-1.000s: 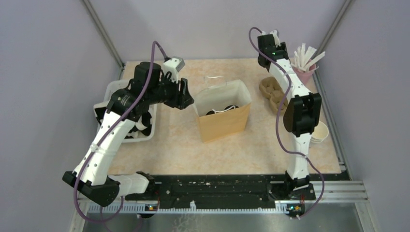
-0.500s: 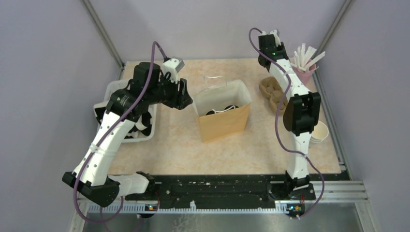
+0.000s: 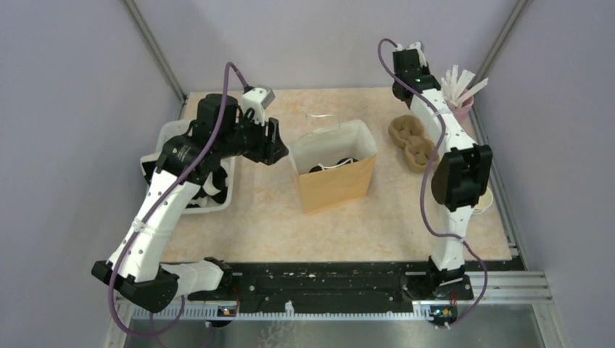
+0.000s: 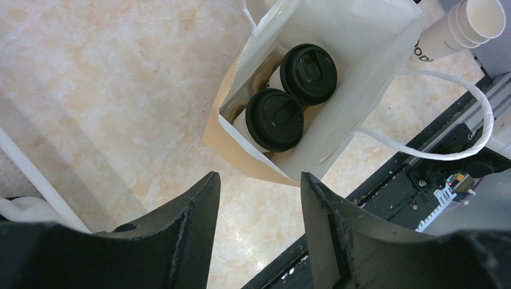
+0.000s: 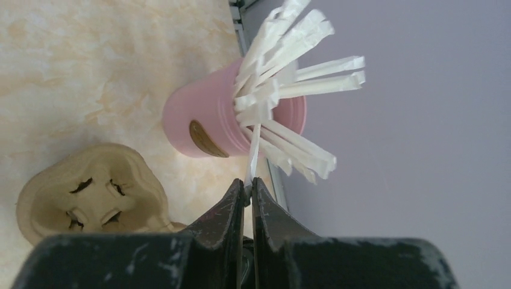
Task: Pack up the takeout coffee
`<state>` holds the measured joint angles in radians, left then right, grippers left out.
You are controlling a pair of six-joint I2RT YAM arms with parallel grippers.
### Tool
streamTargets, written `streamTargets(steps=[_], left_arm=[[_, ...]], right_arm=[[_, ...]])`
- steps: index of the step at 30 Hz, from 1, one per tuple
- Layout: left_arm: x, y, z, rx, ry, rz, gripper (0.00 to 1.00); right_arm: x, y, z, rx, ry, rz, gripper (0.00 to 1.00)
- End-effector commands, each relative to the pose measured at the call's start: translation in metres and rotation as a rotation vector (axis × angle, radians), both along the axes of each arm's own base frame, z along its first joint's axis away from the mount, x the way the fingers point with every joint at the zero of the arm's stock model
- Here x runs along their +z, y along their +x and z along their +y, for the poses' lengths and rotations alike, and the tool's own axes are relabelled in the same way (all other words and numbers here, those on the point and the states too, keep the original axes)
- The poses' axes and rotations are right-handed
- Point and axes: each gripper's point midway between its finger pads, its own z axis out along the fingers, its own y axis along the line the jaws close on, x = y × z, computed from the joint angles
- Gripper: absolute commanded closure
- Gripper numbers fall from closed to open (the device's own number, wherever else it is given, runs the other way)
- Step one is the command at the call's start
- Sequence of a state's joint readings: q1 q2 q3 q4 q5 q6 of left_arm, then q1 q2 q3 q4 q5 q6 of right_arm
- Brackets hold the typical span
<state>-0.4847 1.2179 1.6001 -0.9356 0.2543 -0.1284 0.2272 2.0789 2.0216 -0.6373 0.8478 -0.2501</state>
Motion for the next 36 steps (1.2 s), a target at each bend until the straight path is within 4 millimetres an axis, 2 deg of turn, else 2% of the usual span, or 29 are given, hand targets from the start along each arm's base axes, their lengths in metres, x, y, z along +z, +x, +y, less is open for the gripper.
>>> streamTargets(steps=[1,7,11,15,19,22,25,27,30,33,36], left_arm=[[0.017,0.000,-0.003,-0.013,-0.048,-0.054,0.41],[0.017,-0.001,-0.005,0.007,-0.091,-0.037,0.40],[0.015,-0.002,-0.007,0.044,-0.145,-0.003,0.38],[0.020,-0.001,-0.009,0.089,-0.208,0.022,0.35],[0.037,-0.001,-0.009,0.122,-0.269,0.028,0.31],[0.047,-0.001,-0.007,0.136,-0.290,0.030,0.30],[0.048,0.000,-0.006,0.153,-0.298,0.050,0.30],[0.047,0.000,-0.006,0.167,-0.308,0.064,0.29],[0.043,-0.001,-0.007,0.180,-0.333,0.089,0.29],[0.040,-0.006,-0.010,0.179,-0.365,0.117,0.29],[0.042,-0.011,-0.009,0.185,-0.389,0.124,0.28]], right_arm=[[0.081,-0.033,0.001,0.024,0.074,-0.168,0.95],[0.122,-0.068,0.007,0.082,0.185,-0.240,0.95],[0.148,-0.104,0.019,0.135,0.338,-0.261,0.95],[0.177,-0.149,0.051,0.284,0.563,-0.278,0.96],[0.214,-0.208,0.083,0.514,0.721,-0.294,0.96],[0.235,-0.254,0.121,0.727,0.893,-0.283,0.96],[0.239,-0.298,0.162,0.914,1.098,-0.170,0.96],[0.239,-0.315,0.173,0.960,1.177,-0.136,0.96],[0.240,-0.334,0.178,1.006,1.227,-0.135,0.96],[0.224,-0.337,0.183,1.007,1.257,-0.077,0.96],[0.216,-0.332,0.188,1.007,1.278,-0.057,0.96]])
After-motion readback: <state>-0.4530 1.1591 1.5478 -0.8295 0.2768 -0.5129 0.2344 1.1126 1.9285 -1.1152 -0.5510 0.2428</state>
